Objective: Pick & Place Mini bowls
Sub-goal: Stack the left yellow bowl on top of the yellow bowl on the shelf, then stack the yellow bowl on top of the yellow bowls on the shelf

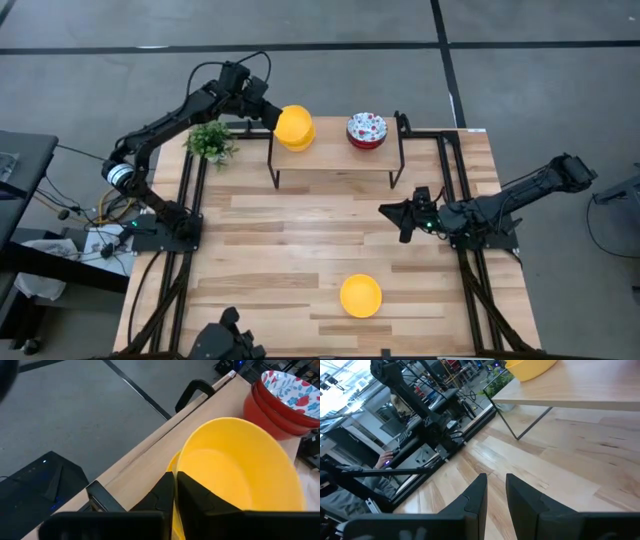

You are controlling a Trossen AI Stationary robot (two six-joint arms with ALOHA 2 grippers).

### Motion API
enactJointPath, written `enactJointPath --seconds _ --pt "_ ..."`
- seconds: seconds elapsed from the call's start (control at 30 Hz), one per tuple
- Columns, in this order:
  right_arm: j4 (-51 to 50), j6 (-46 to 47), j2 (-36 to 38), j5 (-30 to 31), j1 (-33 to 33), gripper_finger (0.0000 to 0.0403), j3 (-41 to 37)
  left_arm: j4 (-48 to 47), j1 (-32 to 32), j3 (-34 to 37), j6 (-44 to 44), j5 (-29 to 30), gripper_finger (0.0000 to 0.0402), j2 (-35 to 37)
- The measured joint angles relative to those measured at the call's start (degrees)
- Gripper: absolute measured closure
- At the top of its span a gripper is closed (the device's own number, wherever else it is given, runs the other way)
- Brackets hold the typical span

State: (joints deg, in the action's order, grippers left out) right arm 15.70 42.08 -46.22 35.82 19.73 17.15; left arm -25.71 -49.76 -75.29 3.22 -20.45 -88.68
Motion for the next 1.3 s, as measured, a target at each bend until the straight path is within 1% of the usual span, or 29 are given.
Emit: enactJointPath --seconds 0.27,0.47,0.6,0.77,0.9,1.3 --pt "0.00 0.01 0.00 0.01 0.00 0.0342 0.00 -0.02 0.66 0.00 0.00 0.07 0.0372 0.02" --pt "0.00 0.09 0.00 -0.01 0.00 0.0342 0.00 -0.02 1.44 0.00 0.22 0.07 0.0371 0.04" --pt "0.00 1.32 0.00 -0.02 0.00 0.0342 0.00 -0.29 1.66 0.00 1.96 0.04 0.0371 0.04" --pt "0.00 1.58 0.00 -0.05 0.11 0.0342 0.00 -2.37 1.64 0.00 3.08 0.09 0.0371 0.04" --pt "0.00 1.58 0.00 -0.05 0.13 0.0342 0.00 -3.50 1.64 0.00 3.20 1.20 0.0371 0.04" --pt "0.00 1.54 0.00 -0.07 0.13 0.0342 0.00 -2.60 1.63 0.01 3.02 1.36 0.0370 0.20"
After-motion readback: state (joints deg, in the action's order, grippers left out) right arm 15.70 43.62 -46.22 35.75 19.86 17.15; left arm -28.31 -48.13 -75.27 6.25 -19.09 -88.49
